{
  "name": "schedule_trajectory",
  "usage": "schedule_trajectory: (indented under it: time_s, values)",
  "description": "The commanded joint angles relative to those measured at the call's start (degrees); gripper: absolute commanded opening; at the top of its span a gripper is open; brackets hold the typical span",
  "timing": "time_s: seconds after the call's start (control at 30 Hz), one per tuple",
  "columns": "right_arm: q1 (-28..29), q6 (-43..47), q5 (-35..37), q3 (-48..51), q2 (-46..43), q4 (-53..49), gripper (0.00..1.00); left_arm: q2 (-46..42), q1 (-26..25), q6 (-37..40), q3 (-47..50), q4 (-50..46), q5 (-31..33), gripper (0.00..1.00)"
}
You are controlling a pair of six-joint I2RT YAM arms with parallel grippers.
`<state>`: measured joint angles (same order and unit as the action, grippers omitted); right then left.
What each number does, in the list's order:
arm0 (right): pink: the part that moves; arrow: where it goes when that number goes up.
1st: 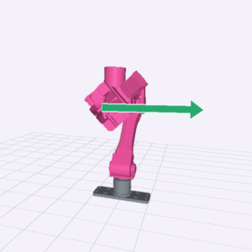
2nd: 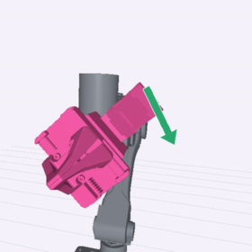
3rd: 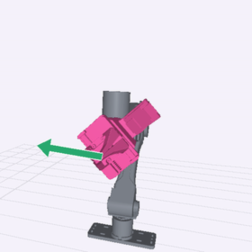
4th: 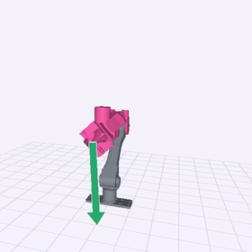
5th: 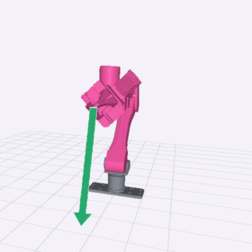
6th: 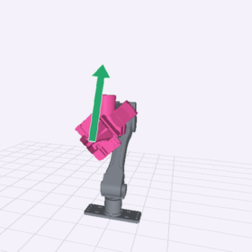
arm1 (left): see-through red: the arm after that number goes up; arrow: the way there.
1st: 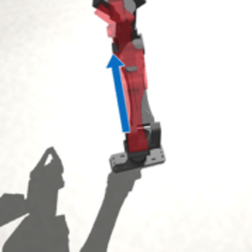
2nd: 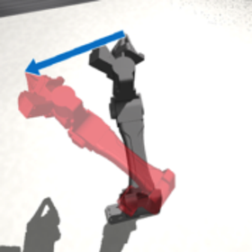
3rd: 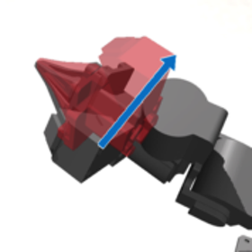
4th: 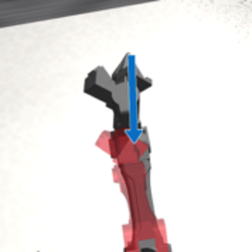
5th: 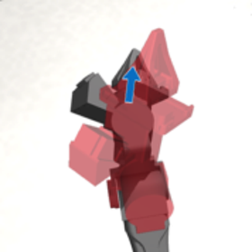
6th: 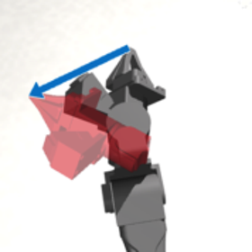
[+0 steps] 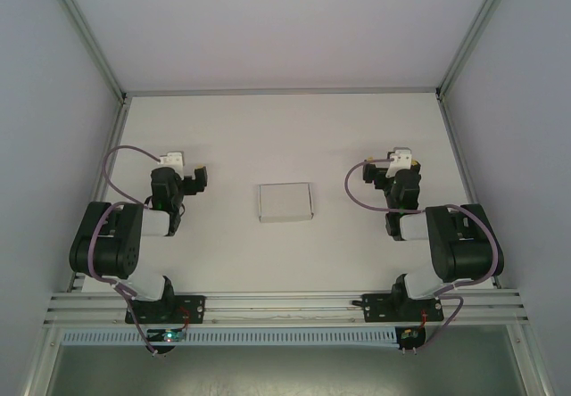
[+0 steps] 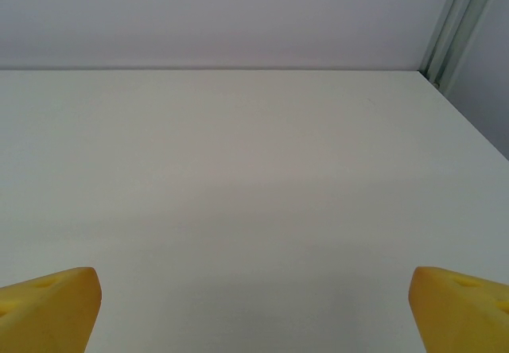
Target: Assemble paper box
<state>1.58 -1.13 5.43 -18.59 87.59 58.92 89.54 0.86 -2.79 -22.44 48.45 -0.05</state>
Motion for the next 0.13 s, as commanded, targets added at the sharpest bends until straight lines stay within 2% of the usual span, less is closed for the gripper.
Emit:
schedule_trajectory:
  time_s: [0.0,0.1]
  values:
    - [-0.56,0.48,-0.94,-0.18,-0.5,0.41,0.99,-0.41,0.19,0.53,-0.52,0.71,-0.38,1.0]
    - [-0.53,0.42,-0.93,-0.07,-0.63,0.45,0.99,-0.46,0.19,0.55,-0.53,0.66,-0.38,1.0]
